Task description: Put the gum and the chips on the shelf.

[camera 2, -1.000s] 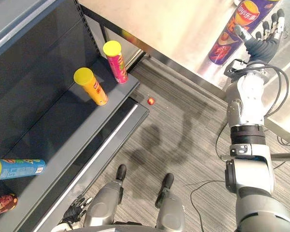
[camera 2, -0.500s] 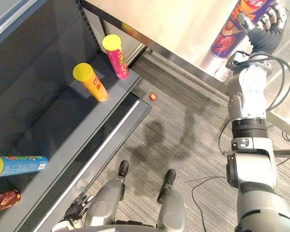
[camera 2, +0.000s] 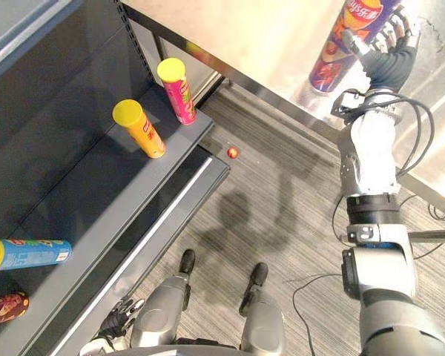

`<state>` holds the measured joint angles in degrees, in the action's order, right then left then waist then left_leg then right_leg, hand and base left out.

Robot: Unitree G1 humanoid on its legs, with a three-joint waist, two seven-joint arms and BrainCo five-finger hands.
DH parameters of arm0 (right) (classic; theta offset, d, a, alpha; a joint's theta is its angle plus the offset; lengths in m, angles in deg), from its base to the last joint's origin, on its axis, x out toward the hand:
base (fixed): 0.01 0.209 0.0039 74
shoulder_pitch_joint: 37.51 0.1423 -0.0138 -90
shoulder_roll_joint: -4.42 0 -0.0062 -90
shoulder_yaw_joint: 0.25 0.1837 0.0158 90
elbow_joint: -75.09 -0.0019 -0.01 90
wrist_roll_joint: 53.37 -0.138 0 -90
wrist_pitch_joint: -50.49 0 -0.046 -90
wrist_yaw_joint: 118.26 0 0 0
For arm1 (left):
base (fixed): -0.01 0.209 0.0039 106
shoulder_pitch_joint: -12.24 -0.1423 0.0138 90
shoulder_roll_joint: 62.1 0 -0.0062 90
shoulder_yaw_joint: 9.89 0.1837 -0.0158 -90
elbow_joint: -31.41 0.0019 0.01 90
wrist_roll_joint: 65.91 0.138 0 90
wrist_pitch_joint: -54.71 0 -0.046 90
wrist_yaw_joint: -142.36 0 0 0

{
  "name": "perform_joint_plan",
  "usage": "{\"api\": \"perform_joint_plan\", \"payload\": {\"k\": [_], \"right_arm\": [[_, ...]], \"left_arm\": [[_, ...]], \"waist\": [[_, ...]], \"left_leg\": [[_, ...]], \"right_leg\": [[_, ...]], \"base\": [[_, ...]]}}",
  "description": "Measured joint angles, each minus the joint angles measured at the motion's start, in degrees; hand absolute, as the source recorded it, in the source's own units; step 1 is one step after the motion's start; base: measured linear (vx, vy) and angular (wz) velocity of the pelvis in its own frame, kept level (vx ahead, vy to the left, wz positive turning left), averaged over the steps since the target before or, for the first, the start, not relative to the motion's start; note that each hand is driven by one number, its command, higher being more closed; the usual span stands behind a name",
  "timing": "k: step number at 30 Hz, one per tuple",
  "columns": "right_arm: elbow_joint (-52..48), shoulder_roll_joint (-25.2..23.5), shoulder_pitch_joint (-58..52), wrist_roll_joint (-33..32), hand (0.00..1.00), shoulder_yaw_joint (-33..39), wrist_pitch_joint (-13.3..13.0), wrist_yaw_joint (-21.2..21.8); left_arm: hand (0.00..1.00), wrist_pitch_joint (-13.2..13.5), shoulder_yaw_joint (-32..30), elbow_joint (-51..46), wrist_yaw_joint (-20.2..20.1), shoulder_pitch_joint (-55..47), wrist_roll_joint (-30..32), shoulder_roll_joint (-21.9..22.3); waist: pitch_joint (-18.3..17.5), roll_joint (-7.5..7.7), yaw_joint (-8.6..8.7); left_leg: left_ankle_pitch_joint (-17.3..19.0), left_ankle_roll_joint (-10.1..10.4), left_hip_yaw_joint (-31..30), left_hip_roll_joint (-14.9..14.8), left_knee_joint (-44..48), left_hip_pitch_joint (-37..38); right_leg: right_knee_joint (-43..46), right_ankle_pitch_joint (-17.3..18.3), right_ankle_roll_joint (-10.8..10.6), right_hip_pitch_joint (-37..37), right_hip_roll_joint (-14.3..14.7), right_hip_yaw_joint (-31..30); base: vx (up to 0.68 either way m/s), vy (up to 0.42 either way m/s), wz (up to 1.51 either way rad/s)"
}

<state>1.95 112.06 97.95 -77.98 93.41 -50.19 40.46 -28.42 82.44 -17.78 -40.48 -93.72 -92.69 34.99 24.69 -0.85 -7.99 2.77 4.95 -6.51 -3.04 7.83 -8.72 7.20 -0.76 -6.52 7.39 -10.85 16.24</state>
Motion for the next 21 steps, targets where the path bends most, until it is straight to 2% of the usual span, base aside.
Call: {"api": "perform_joint_plan", "payload": {"k": [6, 11, 17, 21], "right_arm": [[-11.65, -4.0, -7.43, 2.03, 1.0, 0.68, 0.2, 5.52], [-16.17, -9.28, -15.37, 2.09, 1.0, 1.03, 0.76, 10.37], [-21.01, -11.82, -23.48, 1.47, 1.0, 0.74, 1.85, 14.7], [-22.99, -13.72, -27.59, -0.51, 1.0, -0.42, 2.87, 17.39]], "left_arm": [[0.0, -0.85, -1.87, -0.03, 0.01, -0.09, 0.57, 0.18], [0.0, -1.06, -4.95, 0.07, 0.29, -0.64, 0.72, 0.16], [0.0, -1.27, -6.23, 0.54, 0.34, -1.58, 3.35, 0.49], [0.0, -1.33, -7.38, 1.83, 0.53, -1.93, 3.5, 1.33]], "waist": [[-0.34, 0.74, 0.13], [-2.2, 3.67, 1.38], [-6.62, 4.33, 1.8], [-7.93, 4.27, 2.62]], "left_leg": [[0.17, 0.17, 1.36, -1.01, -1.29, 2.7], [0.74, 0.37, 2.76, -1.83, -1.71, 3.48], [1.6, 0.43, 2.86, -2.05, -1.64, 4.25], [2.08, 0.29, 2.92, -2.08, -1.63, 5.29]], "right_leg": [[-1.17, -0.14, 0.25, -1.73, 1.13, -1.31], [-2.41, -0.32, 0.47, -1.96, 2.19, -2.84], [-3.83, -0.33, 0.47, -3.26, 2.62, -3.0], [-4.44, -0.33, 0.47, -4.52, 2.7, -3.1]], "base": [[0.02, -0.02, -0.13], [0.04, -0.016, -0.15], [0.06, -0.004, -0.04], [0.0, 0.002, -0.01]]}}
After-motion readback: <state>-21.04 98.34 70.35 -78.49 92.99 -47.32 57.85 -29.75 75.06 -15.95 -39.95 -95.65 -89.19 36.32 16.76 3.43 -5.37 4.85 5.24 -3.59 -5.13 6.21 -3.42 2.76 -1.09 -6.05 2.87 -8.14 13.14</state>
